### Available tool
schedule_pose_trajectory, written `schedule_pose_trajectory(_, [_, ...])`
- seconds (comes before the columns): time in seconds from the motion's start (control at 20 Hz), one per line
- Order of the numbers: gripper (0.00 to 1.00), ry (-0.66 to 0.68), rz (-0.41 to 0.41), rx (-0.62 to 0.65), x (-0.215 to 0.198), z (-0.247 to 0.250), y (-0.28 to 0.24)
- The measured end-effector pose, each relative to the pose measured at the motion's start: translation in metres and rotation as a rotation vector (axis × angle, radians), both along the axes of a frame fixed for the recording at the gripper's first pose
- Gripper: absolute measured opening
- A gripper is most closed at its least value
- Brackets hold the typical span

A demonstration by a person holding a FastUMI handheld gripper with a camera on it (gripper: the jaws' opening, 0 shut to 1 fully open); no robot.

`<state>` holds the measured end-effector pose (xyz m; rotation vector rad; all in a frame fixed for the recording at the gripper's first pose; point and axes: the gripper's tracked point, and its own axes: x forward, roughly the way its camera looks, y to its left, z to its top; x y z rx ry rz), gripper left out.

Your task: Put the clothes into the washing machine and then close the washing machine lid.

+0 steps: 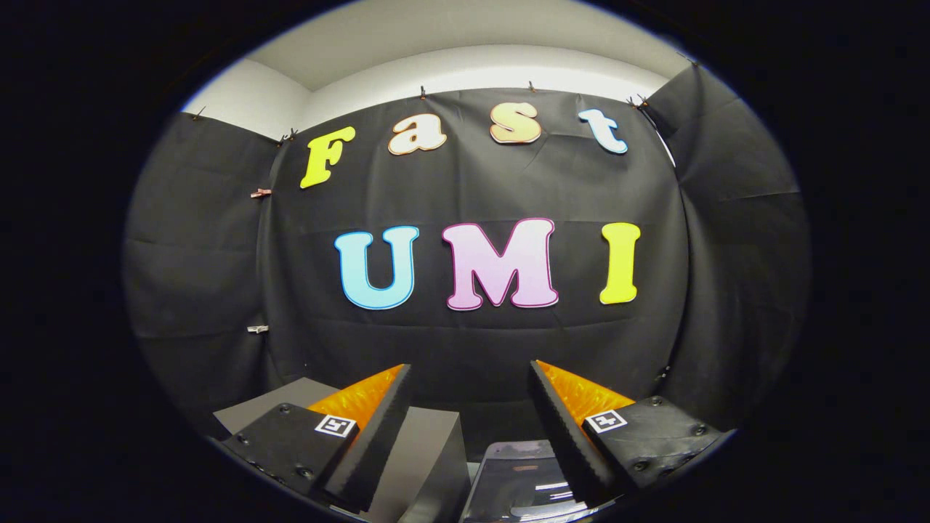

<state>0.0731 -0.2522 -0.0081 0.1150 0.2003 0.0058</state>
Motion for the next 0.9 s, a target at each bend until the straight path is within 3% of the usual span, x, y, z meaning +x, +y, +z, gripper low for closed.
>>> schedule_pose_trajectory(0.9, [0.99,0.002,0.016,-0.007,0.0037,-0.0013,0.0073])
